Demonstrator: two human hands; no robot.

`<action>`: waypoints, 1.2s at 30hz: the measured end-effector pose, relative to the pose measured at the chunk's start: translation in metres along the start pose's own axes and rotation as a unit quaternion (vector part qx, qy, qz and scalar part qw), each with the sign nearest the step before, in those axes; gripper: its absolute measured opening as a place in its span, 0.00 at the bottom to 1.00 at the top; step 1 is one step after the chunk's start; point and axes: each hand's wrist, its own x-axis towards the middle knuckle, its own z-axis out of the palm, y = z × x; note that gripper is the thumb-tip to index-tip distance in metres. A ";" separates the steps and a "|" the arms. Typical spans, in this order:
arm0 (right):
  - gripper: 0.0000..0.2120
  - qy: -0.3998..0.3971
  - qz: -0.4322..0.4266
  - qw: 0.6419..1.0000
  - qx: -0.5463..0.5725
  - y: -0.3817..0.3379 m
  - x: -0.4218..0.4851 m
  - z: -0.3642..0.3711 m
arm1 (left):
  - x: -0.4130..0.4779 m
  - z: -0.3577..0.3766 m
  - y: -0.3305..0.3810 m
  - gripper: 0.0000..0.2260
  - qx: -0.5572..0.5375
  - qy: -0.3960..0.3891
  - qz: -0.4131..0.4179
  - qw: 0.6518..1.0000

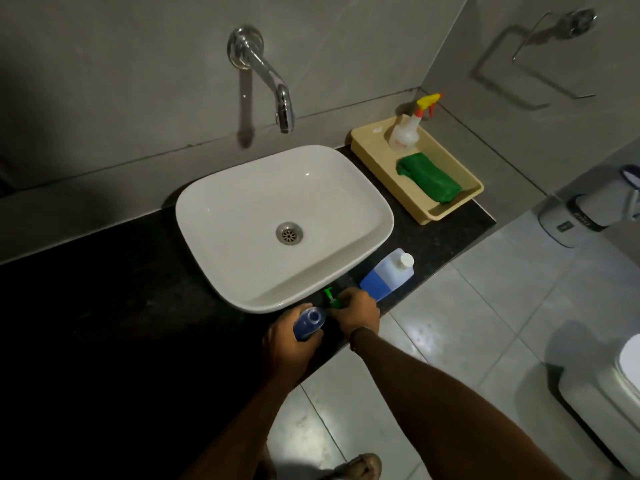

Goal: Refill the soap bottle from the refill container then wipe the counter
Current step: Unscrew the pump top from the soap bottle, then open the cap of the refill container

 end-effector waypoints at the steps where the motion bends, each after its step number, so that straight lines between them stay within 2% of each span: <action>1: 0.14 -0.004 -0.001 1.000 0.006 0.000 0.001 0.002 | 0.002 0.000 -0.002 0.18 0.002 -0.001 0.000 1.000; 7: 0.14 -0.017 -0.031 0.999 0.013 -0.001 0.005 0.008 | 0.007 0.005 -0.012 0.18 0.021 0.010 0.011 1.000; 12: 0.14 -0.017 -0.033 0.999 0.023 -0.005 0.010 0.011 | 0.016 0.012 -0.019 0.08 0.050 -0.008 -0.005 0.999; 17: 0.17 -0.028 -0.034 0.998 0.033 -0.002 0.008 0.007 | 0.009 0.006 -0.014 0.19 0.044 -0.002 -0.023 0.999; 20: 0.21 -0.043 -0.043 0.998 0.026 0.002 0.001 -0.003 | -0.006 -0.006 -0.009 0.30 0.020 -0.009 -0.063 0.998; 22: 0.25 -0.055 -0.053 0.997 0.027 0.009 -0.008 -0.014 | -0.029 -0.013 -0.005 0.36 0.015 0.023 -0.083 0.996; 25: 0.24 -0.053 -0.089 0.994 0.020 0.023 -0.023 -0.034 | -0.080 -0.011 0.004 0.33 0.025 0.042 -0.069 0.996; 29: 0.14 -0.009 -0.150 0.989 0.002 0.037 -0.038 -0.078 | -0.112 0.013 0.038 0.24 0.018 -0.036 -0.050 0.998; 31: 0.10 0.029 -0.171 0.985 0.025 0.038 -0.036 -0.107 | -0.097 0.035 0.062 0.27 0.017 -0.045 -0.020 0.999; 34: 0.12 0.080 -0.210 0.974 0.035 0.034 -0.019 -0.147 | -0.054 0.069 0.105 0.32 0.007 -0.044 -0.001 0.999; 36: 0.13 0.085 -0.224 0.971 0.014 0.029 -0.002 -0.170 | -0.025 0.088 0.130 0.36 0.016 -0.029 0.009 0.999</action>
